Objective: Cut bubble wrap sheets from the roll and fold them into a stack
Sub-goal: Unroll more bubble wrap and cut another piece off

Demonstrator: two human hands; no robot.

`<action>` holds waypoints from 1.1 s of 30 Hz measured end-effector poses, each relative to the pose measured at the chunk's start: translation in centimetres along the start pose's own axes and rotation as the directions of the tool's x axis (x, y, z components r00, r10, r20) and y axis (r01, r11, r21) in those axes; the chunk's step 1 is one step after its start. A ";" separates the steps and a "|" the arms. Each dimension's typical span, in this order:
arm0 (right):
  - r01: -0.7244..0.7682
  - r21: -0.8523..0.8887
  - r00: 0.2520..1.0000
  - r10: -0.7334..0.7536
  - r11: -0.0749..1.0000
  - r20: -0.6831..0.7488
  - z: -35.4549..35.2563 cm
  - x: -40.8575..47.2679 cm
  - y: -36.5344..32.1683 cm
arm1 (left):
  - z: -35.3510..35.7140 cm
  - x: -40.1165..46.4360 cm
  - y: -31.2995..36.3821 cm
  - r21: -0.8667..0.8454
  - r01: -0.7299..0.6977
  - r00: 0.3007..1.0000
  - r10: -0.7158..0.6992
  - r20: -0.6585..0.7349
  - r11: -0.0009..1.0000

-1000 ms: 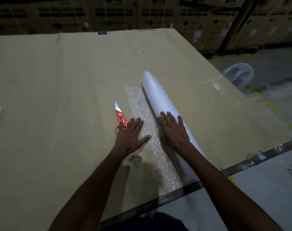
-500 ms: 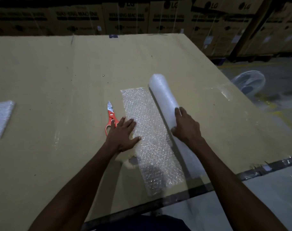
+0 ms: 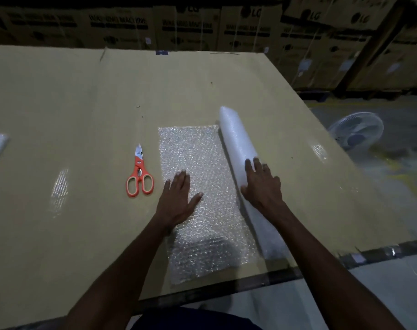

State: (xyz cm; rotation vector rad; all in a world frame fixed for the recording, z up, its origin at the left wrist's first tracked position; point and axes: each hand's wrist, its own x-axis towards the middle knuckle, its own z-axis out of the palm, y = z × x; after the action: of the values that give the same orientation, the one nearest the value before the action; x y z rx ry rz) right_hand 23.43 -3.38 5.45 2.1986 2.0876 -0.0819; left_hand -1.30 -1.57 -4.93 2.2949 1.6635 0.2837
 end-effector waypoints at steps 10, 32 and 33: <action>0.086 0.021 0.987 -0.083 0.996 -0.136 0.5 0.4 0.8 | -1.5 -0.5 -3.3 0.061 -0.019 1.000 0.018 0.014 0.998; 0.103 0.142 0.993 -0.110 0.984 0.040 1.2 1.3 6.4 | -1.9 -1.1 -2.8 0.013 0.060 0.996 -0.061 0.071 0.998; 0.109 0.148 0.992 -0.116 0.983 0.046 1.0 1.3 6.4 | -2.1 -1.0 -2.8 0.001 0.069 0.994 -0.068 0.081 0.998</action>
State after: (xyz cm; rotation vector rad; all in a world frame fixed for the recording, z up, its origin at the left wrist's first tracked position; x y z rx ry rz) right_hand 29.90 -2.49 4.55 2.1266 2.2406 -0.3093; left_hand -4.76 -1.52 -3.92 2.2121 1.6967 0.1748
